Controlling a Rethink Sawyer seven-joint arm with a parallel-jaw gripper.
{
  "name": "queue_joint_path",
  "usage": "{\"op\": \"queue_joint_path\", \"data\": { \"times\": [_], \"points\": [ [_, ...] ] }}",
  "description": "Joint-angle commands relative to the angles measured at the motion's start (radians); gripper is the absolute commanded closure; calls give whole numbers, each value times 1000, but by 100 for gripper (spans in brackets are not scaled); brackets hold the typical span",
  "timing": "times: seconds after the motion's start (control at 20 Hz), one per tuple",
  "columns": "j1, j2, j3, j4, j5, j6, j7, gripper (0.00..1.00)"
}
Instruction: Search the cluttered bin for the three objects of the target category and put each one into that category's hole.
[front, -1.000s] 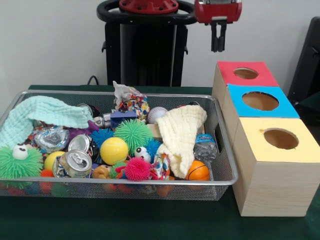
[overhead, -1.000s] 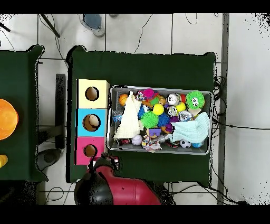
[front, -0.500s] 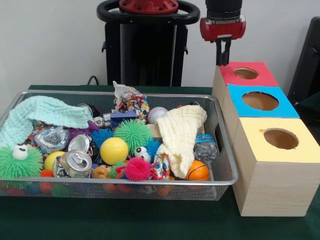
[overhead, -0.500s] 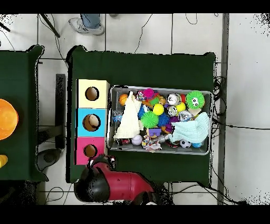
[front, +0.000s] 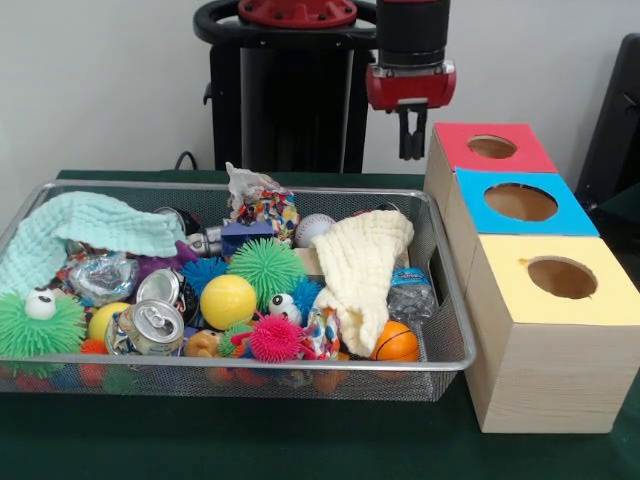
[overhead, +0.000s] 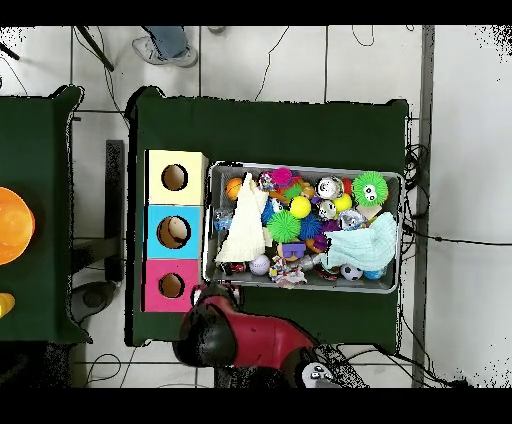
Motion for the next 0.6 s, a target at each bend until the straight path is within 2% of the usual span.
{"op": "queue_joint_path", "data": {
  "times": [0.05, 0.6],
  "points": [
    [-43, 46, 71, -160, -25, -23, 122, 100],
    [-32, 37, 54, -169, -3, 3, 142, 100]
  ]
}}
